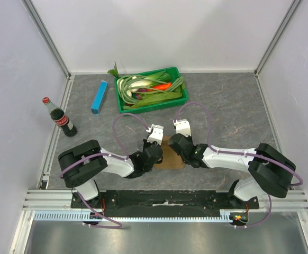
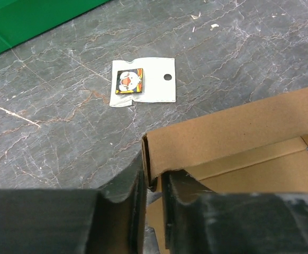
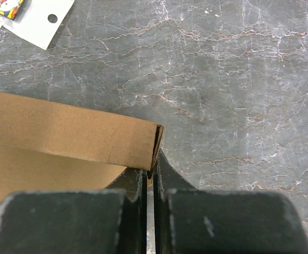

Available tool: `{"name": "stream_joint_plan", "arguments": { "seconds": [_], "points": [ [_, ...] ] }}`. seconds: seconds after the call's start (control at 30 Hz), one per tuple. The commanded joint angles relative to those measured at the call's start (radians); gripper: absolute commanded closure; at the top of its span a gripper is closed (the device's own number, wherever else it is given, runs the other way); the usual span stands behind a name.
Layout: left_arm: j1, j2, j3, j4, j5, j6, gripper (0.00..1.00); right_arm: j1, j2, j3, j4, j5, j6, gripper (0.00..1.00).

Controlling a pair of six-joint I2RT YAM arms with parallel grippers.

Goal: Fold the paper box

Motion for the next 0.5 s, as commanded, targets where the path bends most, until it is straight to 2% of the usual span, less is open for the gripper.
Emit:
{"name": "stream_joint_plan", "arguments": {
  "seconds": [0.0, 0.07, 0.17, 0.47],
  "points": [
    [-0.003, 0.005, -0.008, 0.027, -0.006, -0.035, 0.71, 0.010, 0.003, 0.028, 0.057, 0.014, 0.026, 1.00],
    [-0.003, -0.013, -0.032, 0.039, 0.001, -0.041, 0.67, 0.008, 0.008, 0.028, 0.054, 0.014, 0.026, 1.00],
    [-0.003, -0.030, -0.051, 0.050, 0.012, -0.050, 0.66, 0.010, -0.002, 0.022, 0.054, 0.011, 0.030, 1.00],
    [0.008, -0.007, -0.026, 0.045, -0.009, -0.078, 0.80, 0.019, 0.009, 0.025, 0.060, 0.011, 0.039, 1.00]
  ]
}}
